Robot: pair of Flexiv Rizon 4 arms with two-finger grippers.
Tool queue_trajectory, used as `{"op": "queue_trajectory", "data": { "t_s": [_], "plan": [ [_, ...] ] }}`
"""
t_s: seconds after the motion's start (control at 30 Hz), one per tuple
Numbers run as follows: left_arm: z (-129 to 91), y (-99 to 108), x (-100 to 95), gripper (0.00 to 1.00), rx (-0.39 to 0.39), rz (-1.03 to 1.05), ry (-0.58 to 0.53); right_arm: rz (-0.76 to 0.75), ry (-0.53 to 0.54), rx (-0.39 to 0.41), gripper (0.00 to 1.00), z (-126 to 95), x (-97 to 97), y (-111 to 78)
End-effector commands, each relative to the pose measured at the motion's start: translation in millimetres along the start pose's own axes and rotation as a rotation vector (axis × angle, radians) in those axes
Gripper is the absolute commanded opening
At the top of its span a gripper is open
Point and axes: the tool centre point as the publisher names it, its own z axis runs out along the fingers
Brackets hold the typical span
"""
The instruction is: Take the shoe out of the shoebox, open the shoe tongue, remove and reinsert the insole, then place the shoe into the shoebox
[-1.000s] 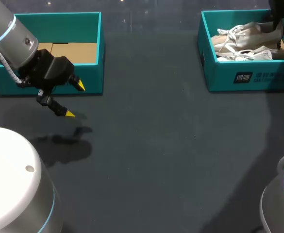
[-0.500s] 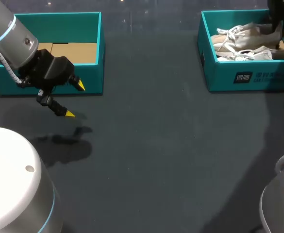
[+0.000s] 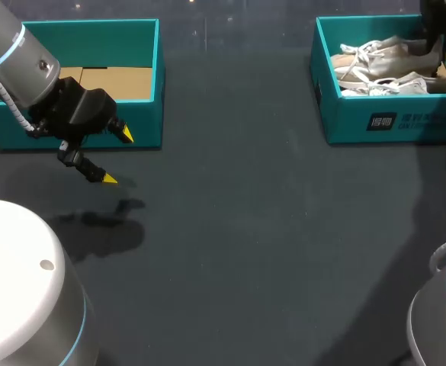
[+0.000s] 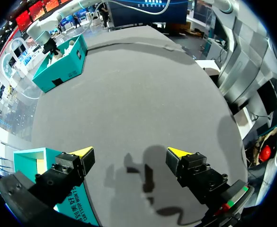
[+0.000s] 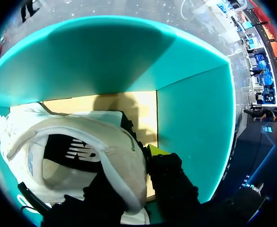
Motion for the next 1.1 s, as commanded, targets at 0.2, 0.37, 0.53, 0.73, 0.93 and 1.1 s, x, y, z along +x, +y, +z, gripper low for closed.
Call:
{"op": "queue_trajectory", "data": {
  "t_s": [0.2,0.37,0.53,0.73,0.93,1.1],
  "plan": [
    [-0.4,0.0,1.4,1.0,-0.003,0.0,-0.002,0.004,0.011,0.01,0.33,-0.7,-0.7,4.5],
    [-0.4,0.0,1.4,1.0,-0.003,0.0,-0.002,0.003,0.016,0.006,0.42,-3.0,-0.1,4.6],
    [-0.4,0.0,1.4,1.0,-0.003,0.0,-0.002,0.005,0.017,0.0,0.47,-8.5,-1.2,3.2],
    [-0.4,0.0,1.4,1.0,-0.003,0.0,-0.002,0.009,0.03,-0.013,0.76,-22.8,0.3,-0.7],
    [-0.4,0.0,1.4,1.0,-0.003,0.0,-0.002,0.03,0.066,-0.051,1.0,-52.4,-1.7,-11.4],
    [-0.4,0.0,1.4,1.0,-0.003,0.0,-0.002,0.043,0.075,-0.075,1.0,-81.8,-3.9,-27.1]
  ]
}}
